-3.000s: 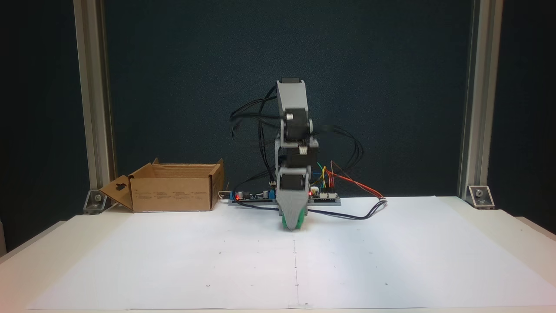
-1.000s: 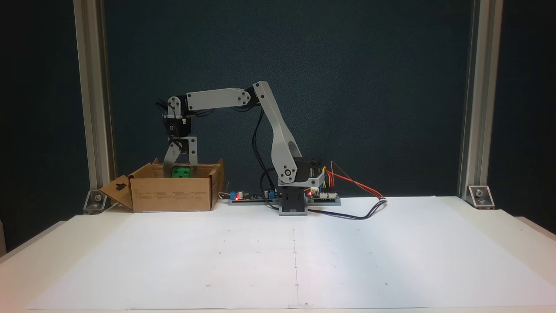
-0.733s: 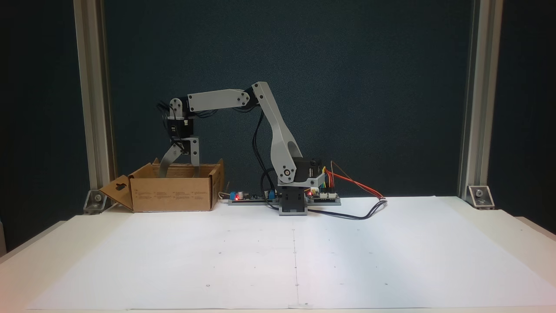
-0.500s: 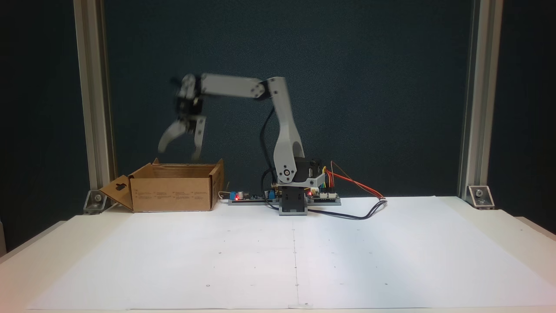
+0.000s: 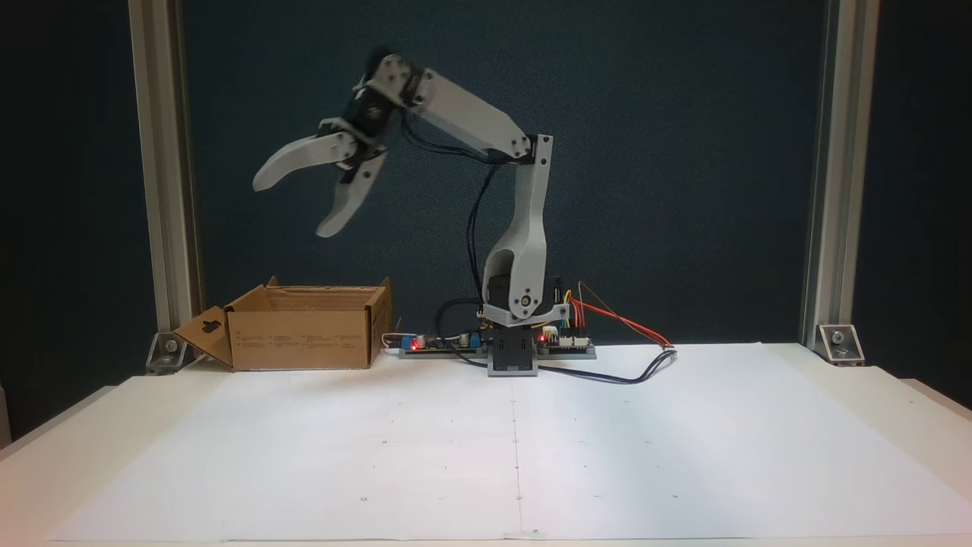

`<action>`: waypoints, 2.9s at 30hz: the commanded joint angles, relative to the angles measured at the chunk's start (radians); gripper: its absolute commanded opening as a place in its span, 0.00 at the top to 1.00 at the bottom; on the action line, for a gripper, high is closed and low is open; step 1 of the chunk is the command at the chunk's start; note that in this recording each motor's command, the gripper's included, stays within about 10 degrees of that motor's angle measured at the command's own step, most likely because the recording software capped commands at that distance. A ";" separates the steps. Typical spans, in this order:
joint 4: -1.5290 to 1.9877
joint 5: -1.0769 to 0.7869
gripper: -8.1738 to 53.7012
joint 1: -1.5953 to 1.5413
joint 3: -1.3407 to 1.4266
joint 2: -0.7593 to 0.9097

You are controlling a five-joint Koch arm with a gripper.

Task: Grasp a green dice and put it in the bin.

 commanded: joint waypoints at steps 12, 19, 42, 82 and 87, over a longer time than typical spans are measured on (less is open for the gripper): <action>-0.290 0.094 0.15 -0.913 0.336 0.216; -0.626 0.092 0.14 -0.962 0.715 0.387; -1.643 0.089 0.14 -0.931 1.601 0.658; -2.530 0.081 0.14 -0.942 1.934 0.655; -2.530 0.081 0.14 -0.940 1.934 0.655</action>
